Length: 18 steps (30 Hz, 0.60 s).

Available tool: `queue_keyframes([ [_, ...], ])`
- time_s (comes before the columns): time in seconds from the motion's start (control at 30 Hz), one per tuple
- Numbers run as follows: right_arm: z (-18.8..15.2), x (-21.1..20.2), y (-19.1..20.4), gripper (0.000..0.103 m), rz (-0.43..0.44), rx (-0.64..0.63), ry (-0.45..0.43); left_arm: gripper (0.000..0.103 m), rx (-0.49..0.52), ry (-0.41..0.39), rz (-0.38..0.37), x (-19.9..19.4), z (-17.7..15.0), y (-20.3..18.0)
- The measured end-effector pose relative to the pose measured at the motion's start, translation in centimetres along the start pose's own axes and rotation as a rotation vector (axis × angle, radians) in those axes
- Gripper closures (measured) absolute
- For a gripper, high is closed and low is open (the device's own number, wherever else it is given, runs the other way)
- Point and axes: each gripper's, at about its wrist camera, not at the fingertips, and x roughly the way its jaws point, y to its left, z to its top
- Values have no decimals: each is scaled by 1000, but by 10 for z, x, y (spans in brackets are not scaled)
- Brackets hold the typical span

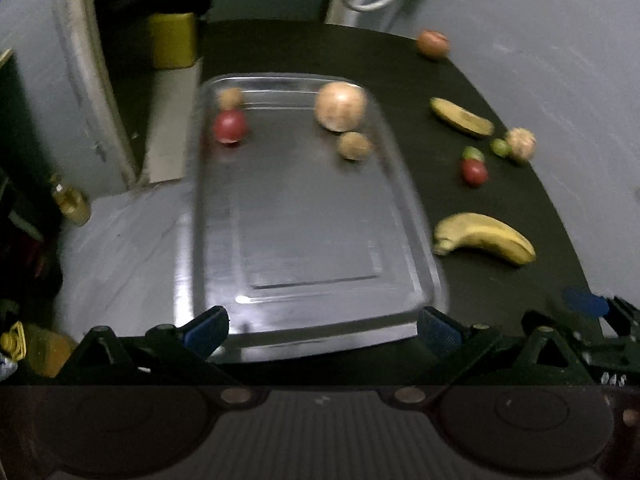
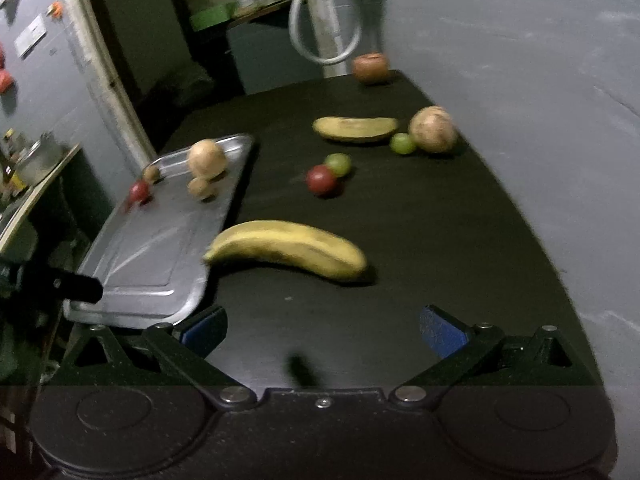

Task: Organize fruits
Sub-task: 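Move the right tool toward the red tomato beside the green grape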

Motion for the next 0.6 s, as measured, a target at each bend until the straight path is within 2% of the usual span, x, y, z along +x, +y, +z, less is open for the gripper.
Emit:
queue_keyframes([
  [0.23,-3,-7,-25,1,-26,93,-33,1,144,0,-52,5,3,-49],
  [0.33,-3,-7,-32,1,-26,131,-46,1,223,-13,-59,8,5,-71],
  [0.6,-5,-5,-49,1,-37,218,-60,1,348,-58,-55,16,16,-104],
])
